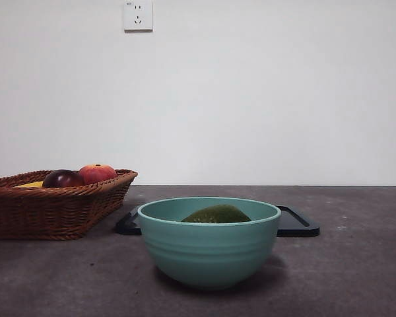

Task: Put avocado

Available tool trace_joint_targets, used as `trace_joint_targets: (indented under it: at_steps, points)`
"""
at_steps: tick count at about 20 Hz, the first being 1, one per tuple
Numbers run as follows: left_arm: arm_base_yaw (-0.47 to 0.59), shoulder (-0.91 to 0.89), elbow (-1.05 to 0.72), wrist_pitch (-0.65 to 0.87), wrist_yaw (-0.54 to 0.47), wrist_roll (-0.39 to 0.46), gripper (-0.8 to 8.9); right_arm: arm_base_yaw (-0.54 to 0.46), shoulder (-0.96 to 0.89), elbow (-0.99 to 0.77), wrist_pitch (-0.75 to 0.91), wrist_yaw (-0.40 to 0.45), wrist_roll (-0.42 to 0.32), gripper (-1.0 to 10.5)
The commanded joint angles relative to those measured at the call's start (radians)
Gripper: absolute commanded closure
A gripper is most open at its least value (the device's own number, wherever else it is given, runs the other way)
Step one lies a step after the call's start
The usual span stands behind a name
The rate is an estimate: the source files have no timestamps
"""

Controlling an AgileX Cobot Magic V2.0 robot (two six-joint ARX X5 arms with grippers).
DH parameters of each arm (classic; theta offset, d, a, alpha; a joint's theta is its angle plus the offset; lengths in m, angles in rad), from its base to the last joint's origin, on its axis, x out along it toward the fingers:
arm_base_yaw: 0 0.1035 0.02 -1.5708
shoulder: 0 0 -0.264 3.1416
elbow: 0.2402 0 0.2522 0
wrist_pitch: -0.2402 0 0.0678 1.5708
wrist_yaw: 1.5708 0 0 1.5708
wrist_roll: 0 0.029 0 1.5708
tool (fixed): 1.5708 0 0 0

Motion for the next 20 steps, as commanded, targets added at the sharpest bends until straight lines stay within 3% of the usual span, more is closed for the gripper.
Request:
trace_joint_targets:
  at_steps: [1, 8, 17, 20]
  points:
    - [-0.008, -0.018, 0.005, 0.01, -0.006, 0.009, 2.52, 0.008, 0.018, 0.018, -0.005, -0.002, 0.0, 3.0]
    - [-0.008, -0.021, 0.005, 0.011, -0.006, 0.013, 2.52, 0.17, 0.233, 0.022, 0.037, -0.018, 0.093, 3.2]
    - [-0.008, -0.021, 0.005, 0.011, -0.006, 0.013, 2.52, 0.402, 0.714, 0.103, 0.096, 0.283, 0.171, 3.2]
    - [-0.008, -0.021, 0.005, 0.011, -0.006, 0.013, 2.52, 0.418, 0.828, 0.131, 0.109, 0.296, 0.175, 3.2]
